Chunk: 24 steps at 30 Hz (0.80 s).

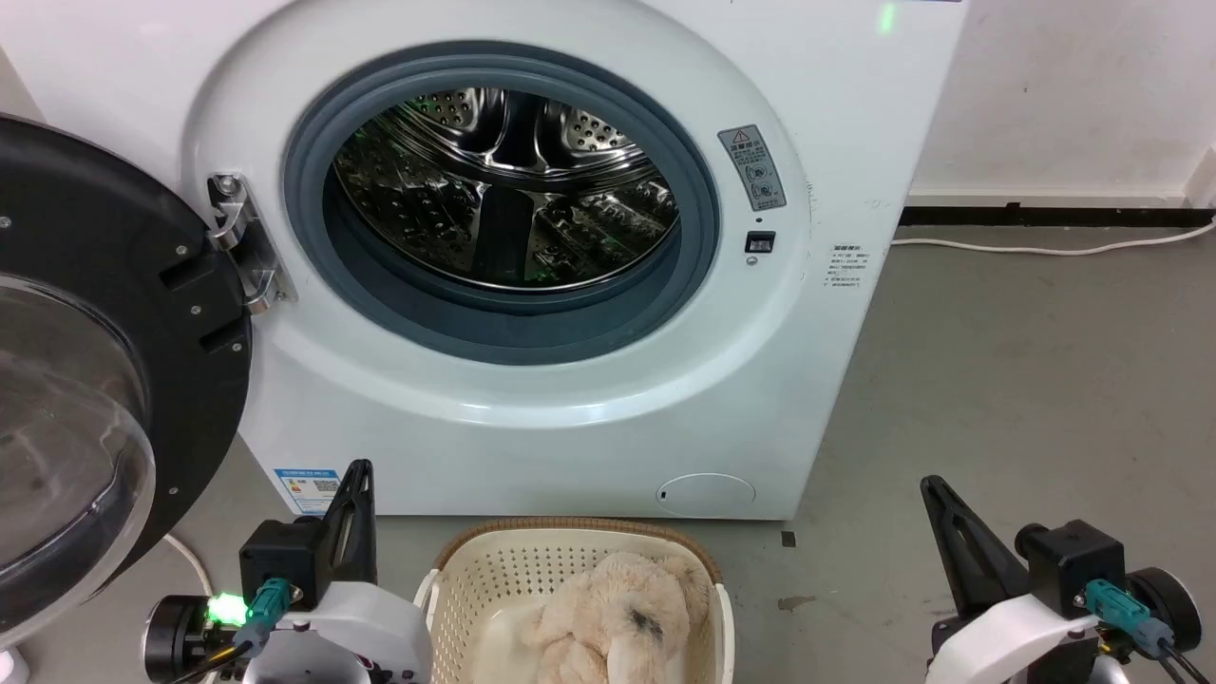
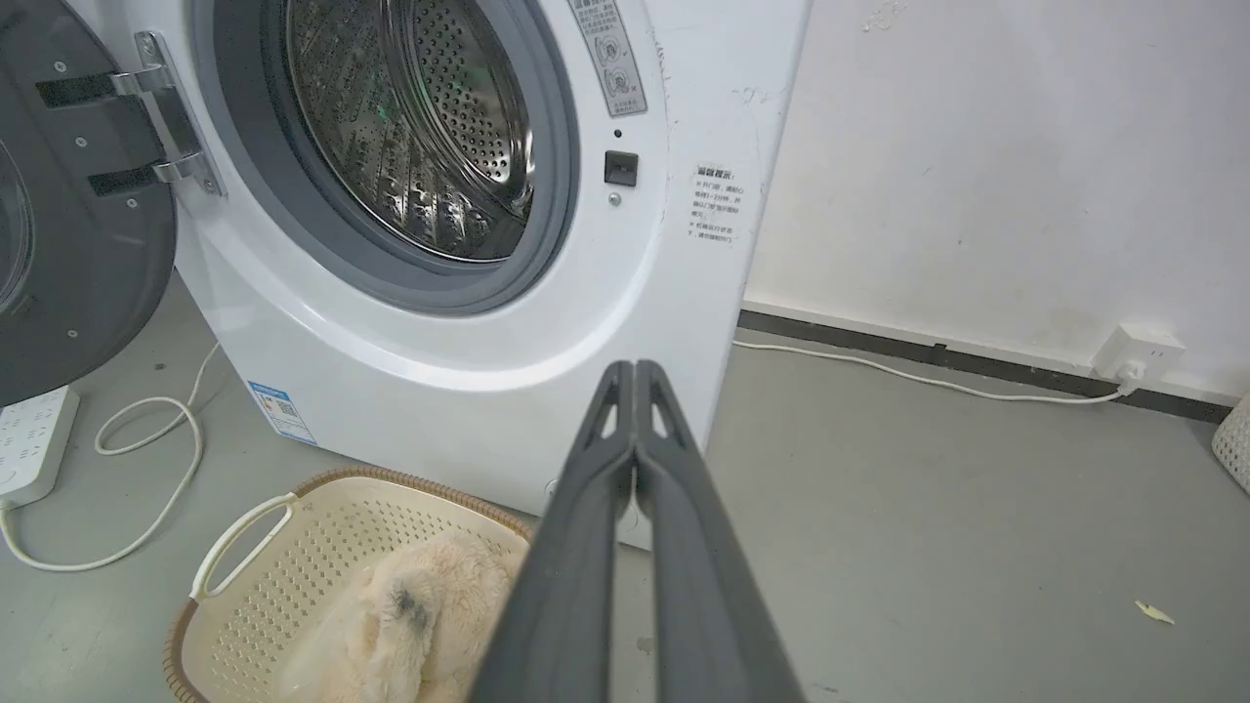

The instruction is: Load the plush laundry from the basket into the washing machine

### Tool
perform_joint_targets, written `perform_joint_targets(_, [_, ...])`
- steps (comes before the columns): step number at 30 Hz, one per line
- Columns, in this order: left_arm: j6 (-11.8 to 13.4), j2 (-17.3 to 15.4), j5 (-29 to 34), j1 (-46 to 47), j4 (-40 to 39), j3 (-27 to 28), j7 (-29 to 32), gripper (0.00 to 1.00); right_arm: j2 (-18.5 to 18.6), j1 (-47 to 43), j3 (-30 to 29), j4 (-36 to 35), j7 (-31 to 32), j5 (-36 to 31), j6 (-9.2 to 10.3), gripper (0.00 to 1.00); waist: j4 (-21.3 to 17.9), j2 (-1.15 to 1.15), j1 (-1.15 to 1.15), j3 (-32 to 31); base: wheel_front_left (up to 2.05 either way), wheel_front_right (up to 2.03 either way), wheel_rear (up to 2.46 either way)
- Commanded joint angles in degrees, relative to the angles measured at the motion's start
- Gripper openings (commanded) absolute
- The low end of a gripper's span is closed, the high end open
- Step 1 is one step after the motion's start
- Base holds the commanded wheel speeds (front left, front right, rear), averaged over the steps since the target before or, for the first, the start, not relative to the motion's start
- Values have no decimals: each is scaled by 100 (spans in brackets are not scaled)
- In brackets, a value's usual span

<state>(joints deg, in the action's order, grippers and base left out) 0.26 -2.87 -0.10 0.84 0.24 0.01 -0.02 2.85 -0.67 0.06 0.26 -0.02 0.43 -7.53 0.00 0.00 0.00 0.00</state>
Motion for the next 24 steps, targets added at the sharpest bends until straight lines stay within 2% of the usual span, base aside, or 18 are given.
perform_joint_targets(1, [-26,0,10,-84,-24,-1,2,0,3,67,-6,-26,2,-43,4,0,0,0,0,0,0,0,0])
perform_joint_targets(24, [-26,0,10,-84,-24,-1,2,0,3,67,-6,-26,2,-43,4,0,0,0,0,0,0,0,0])
